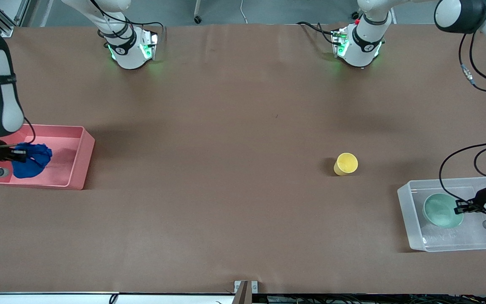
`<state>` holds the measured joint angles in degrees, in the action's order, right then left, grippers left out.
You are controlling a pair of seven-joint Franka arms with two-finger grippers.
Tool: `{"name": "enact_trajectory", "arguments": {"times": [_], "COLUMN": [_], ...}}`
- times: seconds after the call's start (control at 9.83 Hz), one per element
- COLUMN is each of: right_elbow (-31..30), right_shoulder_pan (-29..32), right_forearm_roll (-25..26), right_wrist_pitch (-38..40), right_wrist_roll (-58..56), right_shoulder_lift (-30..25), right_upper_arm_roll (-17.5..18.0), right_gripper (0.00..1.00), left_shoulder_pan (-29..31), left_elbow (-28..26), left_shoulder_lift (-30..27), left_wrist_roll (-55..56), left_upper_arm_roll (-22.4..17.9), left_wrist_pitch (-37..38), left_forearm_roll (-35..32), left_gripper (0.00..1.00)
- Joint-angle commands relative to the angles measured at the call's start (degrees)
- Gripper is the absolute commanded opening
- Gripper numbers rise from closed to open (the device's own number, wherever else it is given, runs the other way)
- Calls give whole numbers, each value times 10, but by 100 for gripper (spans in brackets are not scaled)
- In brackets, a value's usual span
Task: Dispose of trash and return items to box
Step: 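Open both grippers, releasing the cloth and the green bowl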
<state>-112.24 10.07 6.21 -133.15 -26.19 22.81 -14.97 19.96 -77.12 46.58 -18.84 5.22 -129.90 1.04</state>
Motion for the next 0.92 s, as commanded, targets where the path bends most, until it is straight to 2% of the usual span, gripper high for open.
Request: {"name": "enact_trajectory", "arguments": {"times": [0.0, 0.1, 0.2, 0.31, 0.41, 0.51, 0.61, 0.81], "right_elbow": [-28, -24, -17, -11, 10, 32, 52, 111], "right_shoulder_pan": [2, 0, -6, -19, -24, -21, -21, -5], "right_forearm_roll": [4, 1, -1, -15, -43, -65, -72, -74], "right_wrist_pitch": [-23, -23, -18, -1, 56, 119, 159, 267], "right_wrist_roll": [-5, -2, 2, 2, 2, 5, 55, 144], "right_shoulder_lift": [4, 4, 1, -18, -51, -88, -123, -163], "right_upper_arm_roll": [5, 8, 12, 13, 15, 37, 56, 112], "right_gripper": [58, 100, 100, 100, 100, 100, 100, 100], "left_shoulder_pan": [1, 0, 1, 0, -4, -14, -25, -48], "left_elbow": [16, 16, 15, 15, 11, 7, 3, -50], "left_shoulder_lift": [46, 41, 31, 12, -13, -50, -88, -168], "left_wrist_roll": [4, 5, 6, 6, 6, 6, 8, 25], "left_upper_arm_roll": [2, 2, 3, 2, 2, 5, 6, 10], "left_wrist_pitch": [-30, -30, -30, -26, -12, 26, 68, 120], "left_forearm_roll": [-3, -3, -5, -6, -6, -7, -7, -7], "left_gripper": [20, 52, 88, 97, 100, 100, 100, 100]}}
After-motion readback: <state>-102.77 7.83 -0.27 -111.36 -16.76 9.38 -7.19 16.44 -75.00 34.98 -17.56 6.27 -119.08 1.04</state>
